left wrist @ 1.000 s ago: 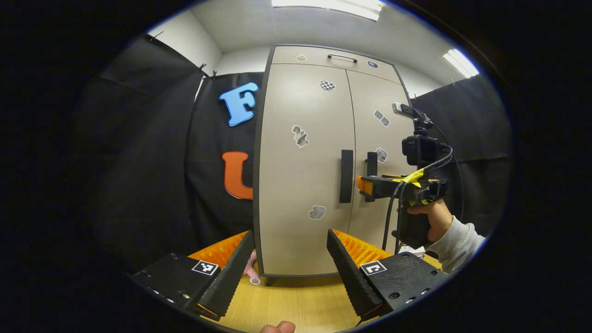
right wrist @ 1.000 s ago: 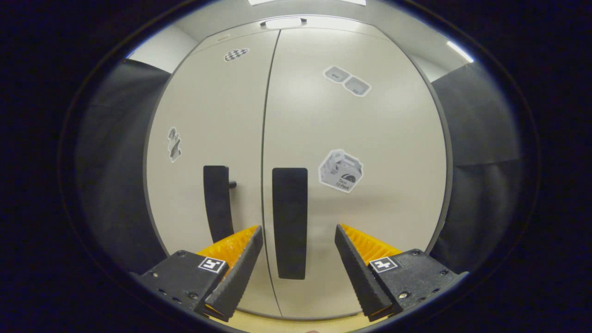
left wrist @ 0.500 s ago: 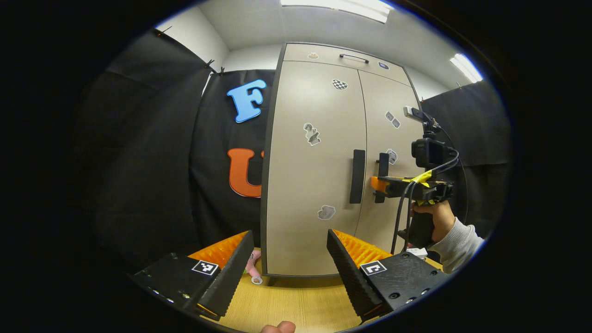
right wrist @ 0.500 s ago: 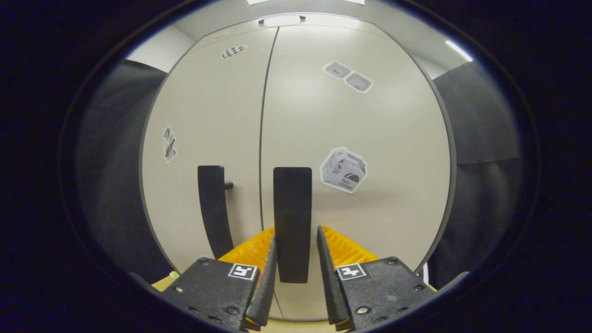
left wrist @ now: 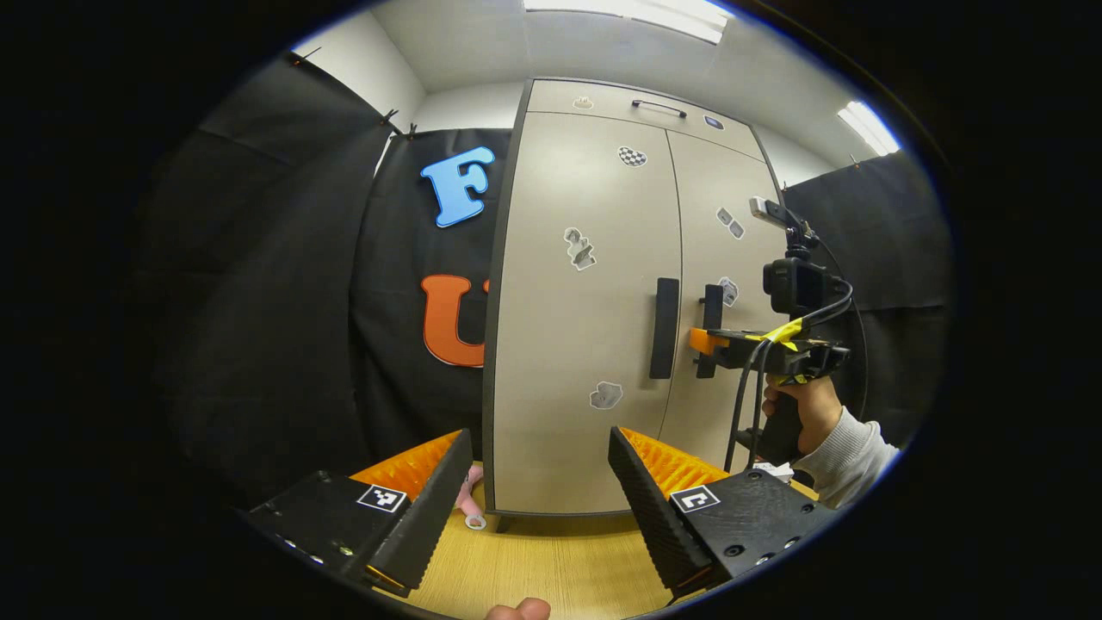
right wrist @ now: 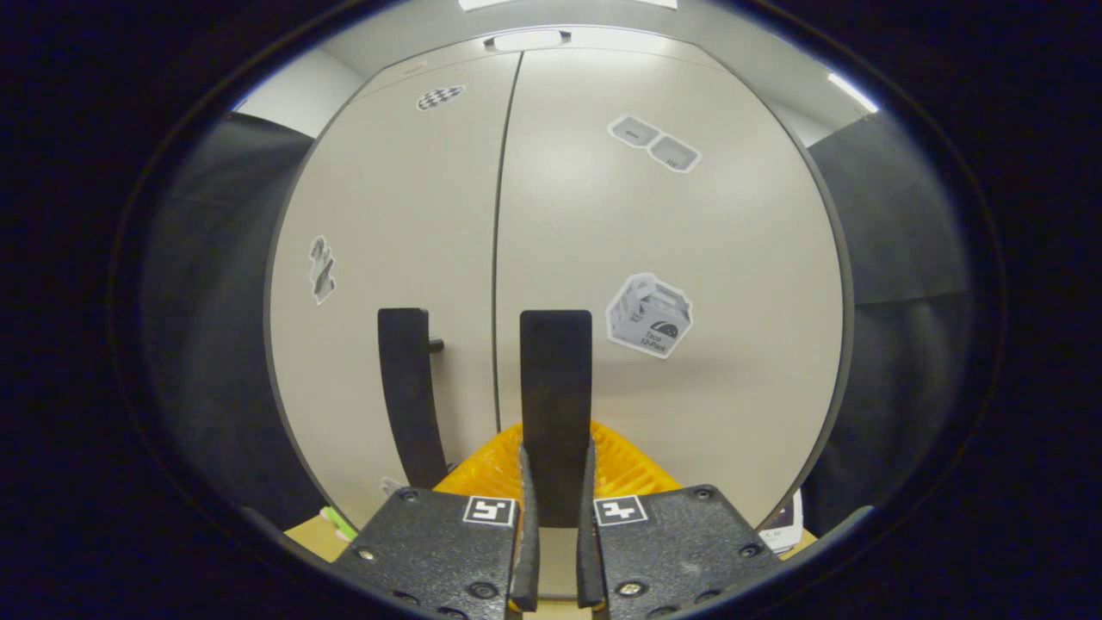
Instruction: Open the right door of the double-door shoe cabinet with the right hand, and open the left door with the left hand.
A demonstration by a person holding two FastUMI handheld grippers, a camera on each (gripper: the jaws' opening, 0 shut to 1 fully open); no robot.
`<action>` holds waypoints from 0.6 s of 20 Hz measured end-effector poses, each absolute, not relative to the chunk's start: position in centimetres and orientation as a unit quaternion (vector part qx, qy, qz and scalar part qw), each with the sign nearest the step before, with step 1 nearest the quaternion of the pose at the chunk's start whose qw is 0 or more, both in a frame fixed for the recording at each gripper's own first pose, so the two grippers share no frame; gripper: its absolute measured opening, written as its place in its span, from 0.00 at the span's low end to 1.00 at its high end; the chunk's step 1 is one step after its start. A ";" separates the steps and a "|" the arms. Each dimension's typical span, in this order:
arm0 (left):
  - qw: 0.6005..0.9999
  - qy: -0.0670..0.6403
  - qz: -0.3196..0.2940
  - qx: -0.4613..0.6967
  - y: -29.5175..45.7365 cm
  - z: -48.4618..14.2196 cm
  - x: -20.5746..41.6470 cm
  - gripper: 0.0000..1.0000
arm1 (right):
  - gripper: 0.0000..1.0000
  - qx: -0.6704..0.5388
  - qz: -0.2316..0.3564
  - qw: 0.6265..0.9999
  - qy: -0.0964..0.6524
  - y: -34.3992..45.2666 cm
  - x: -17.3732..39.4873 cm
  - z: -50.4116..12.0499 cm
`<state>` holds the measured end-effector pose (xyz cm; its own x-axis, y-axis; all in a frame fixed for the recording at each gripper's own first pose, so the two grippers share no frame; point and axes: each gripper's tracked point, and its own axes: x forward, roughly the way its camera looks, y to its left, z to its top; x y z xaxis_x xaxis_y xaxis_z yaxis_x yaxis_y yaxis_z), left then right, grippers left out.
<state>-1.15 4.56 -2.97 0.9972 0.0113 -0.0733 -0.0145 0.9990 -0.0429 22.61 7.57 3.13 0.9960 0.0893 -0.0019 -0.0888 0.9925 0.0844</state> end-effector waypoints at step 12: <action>0.999 0.025 0.017 -0.014 4.2 -1.9 -2.0 0.95 | 0.15 0.042 0.105 0.993 0.020 5.1 14.4 2.9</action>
<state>-1.99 4.17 -1.85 0.9982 0.0333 -0.0502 -0.0347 0.9991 -0.0264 14.42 5.11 2.92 0.9772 0.2101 -0.0315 -0.2067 0.9744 0.0879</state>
